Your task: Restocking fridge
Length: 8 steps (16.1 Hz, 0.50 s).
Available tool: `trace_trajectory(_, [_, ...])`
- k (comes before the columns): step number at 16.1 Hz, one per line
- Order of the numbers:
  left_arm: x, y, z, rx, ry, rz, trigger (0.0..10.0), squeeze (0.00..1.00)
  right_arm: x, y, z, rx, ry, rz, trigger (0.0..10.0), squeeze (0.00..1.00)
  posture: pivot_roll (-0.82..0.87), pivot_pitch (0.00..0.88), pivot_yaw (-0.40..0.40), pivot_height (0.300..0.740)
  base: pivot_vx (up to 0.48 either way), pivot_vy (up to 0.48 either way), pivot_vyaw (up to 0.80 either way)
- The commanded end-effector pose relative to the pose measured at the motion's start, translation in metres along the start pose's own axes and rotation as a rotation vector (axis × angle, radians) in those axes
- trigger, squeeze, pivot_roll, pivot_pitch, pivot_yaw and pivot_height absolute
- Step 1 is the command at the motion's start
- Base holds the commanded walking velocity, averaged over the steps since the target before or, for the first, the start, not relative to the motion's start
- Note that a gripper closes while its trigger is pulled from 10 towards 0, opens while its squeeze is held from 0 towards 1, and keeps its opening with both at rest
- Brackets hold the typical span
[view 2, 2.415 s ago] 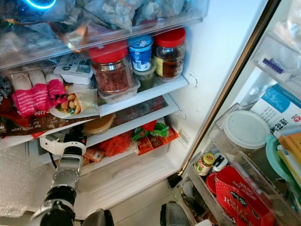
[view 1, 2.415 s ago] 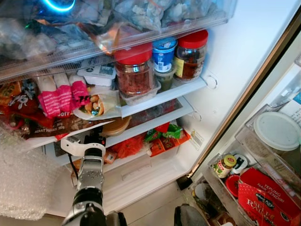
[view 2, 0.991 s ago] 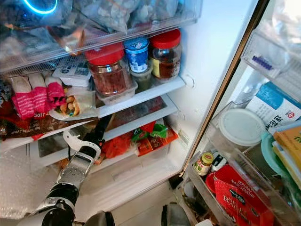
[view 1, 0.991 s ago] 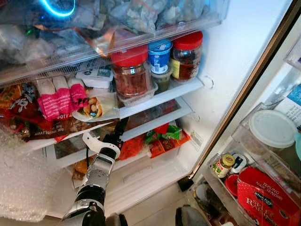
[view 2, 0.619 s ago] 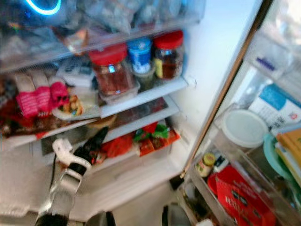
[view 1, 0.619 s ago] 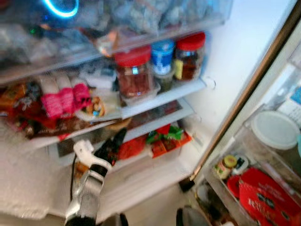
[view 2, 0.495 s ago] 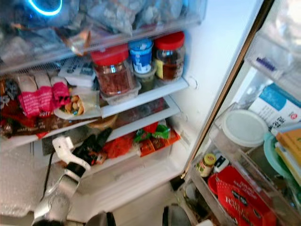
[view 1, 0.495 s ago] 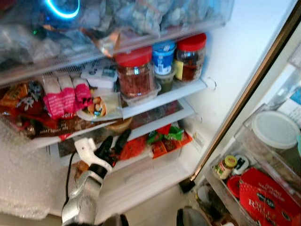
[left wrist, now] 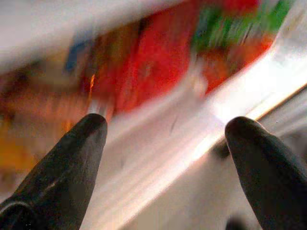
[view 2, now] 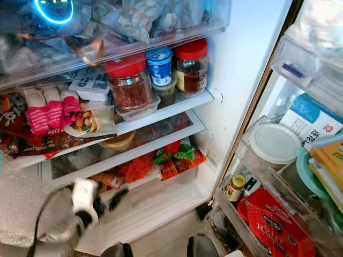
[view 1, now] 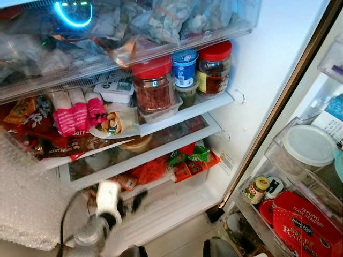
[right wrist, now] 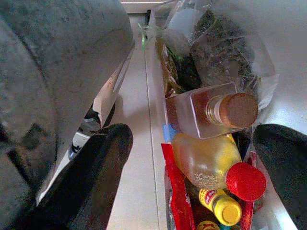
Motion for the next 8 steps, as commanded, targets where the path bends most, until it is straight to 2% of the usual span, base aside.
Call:
trace_trajectory(1, [-0.018,-0.01,-0.001,0.052,-0.09,0.072,10.0,0.0,-0.004,-0.032,-0.004,0.086,-0.032,-0.003,10.0,0.0,-0.19,0.101,0.1,0.648,0.0,0.0,0.0])
trace_trajectory(3, [-0.038,-0.02,-0.001,0.121,-0.157,0.031,10.0,0.0,-0.005,-0.033,-0.004,0.082,-0.041,0.008,10.0,0.0,-0.19,0.085,0.106,0.648,0.0,0.0,0.0])
trace_trajectory(4, [-0.042,-0.02,-0.001,0.121,-0.164,0.016,10.0,0.0,-0.006,-0.033,-0.004,0.082,-0.043,0.011,10.0,0.0,-0.19,0.084,0.106,0.648,0.0,0.0,0.0])
trace_trajectory(6, [-0.071,-0.036,-0.012,0.221,-0.278,-0.005,10.0,0.0,-0.007,-0.034,-0.005,0.08,-0.047,0.019,10.0,0.0,-0.19,0.068,0.109,0.648,0.0,0.0,0.0])
trace_trajectory(8, [-0.08,-0.041,-0.018,0.258,-0.309,-0.029,10.0,0.0,-0.008,-0.035,-0.005,0.079,-0.048,0.021,10.0,0.0,-0.19,0.06,0.109,0.648,0.0,0.0,0.0])
Point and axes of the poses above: a point about 5 cm out from each wrist's last joint towards the gripper, its own z axis pointing out of the wrist towards the gripper, its own x axis along the axis of the wrist's last joint, y = z × x, the point moved 5 cm from there along z, pointing out of the wrist towards the gripper, and after that the axes turned 9 degrees about -z, right-handed, at the moved point
